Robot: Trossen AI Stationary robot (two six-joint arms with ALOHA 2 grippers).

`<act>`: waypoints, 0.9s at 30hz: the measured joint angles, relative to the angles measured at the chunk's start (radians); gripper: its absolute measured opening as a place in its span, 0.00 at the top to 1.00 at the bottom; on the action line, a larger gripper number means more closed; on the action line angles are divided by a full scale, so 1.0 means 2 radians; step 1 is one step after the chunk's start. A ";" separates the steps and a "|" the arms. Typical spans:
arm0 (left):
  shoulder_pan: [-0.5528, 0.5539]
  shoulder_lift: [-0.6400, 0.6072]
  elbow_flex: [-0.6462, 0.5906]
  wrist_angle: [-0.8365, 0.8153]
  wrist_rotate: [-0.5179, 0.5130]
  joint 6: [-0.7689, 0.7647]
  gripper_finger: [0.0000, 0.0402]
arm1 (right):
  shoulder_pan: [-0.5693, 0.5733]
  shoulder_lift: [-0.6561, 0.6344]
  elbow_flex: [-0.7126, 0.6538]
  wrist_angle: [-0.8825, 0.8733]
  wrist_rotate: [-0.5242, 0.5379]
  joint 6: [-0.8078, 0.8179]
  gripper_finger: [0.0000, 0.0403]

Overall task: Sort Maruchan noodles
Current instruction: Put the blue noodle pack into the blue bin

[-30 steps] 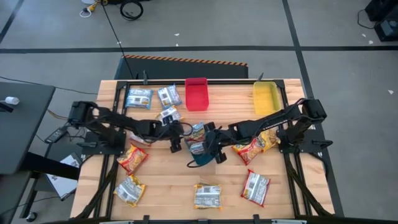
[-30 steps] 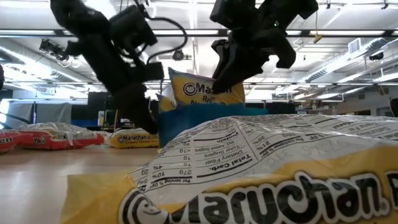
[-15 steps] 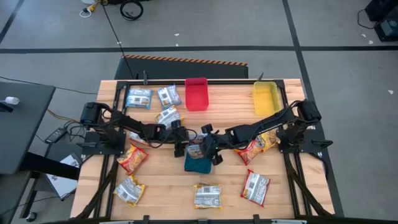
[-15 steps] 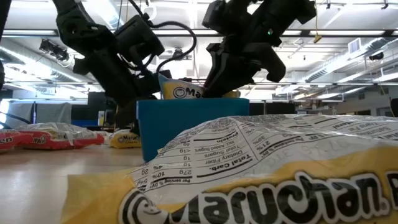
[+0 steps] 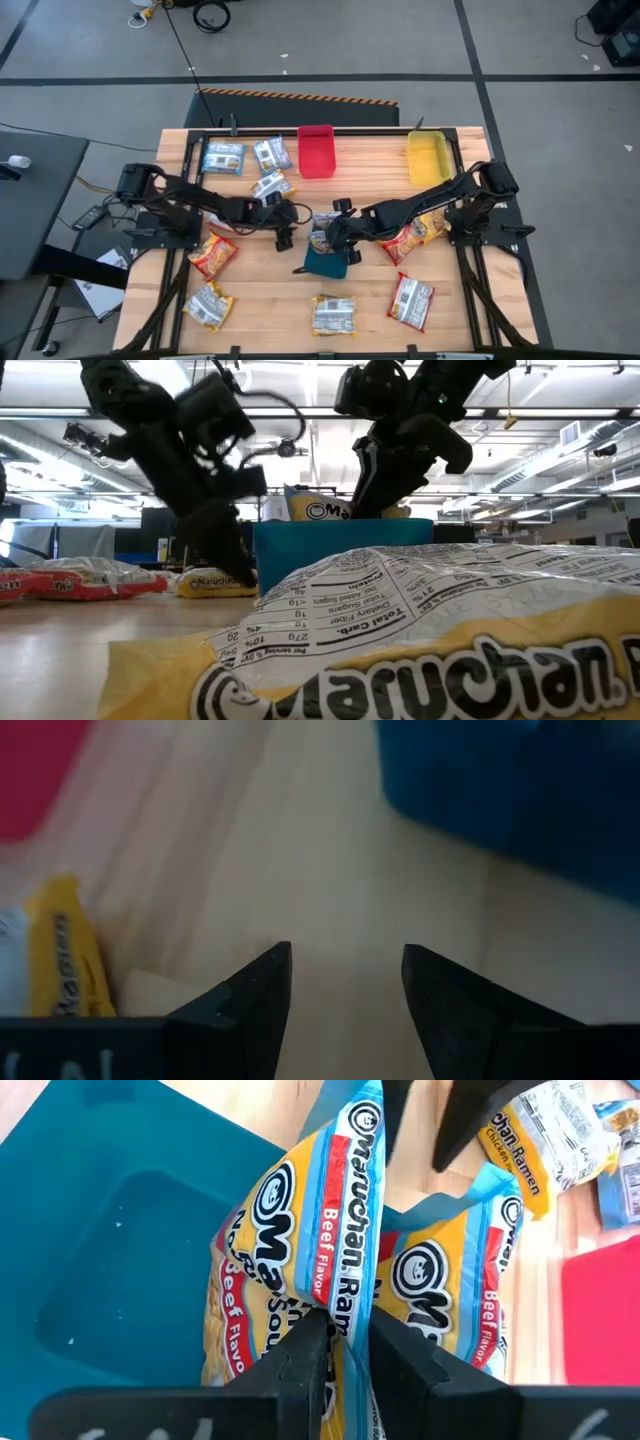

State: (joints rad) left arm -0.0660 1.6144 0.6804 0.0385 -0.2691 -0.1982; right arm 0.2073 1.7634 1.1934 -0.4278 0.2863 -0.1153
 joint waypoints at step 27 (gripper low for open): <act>0.312 -0.146 0.001 -0.273 -0.064 0.122 0.51 | 0.072 -0.075 0.049 -0.160 0.017 0.154 0.48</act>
State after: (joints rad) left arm 0.5586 1.3220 0.6815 -0.5078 -0.3979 0.0467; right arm 0.3514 1.6143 1.2911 -0.7474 0.3213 0.1927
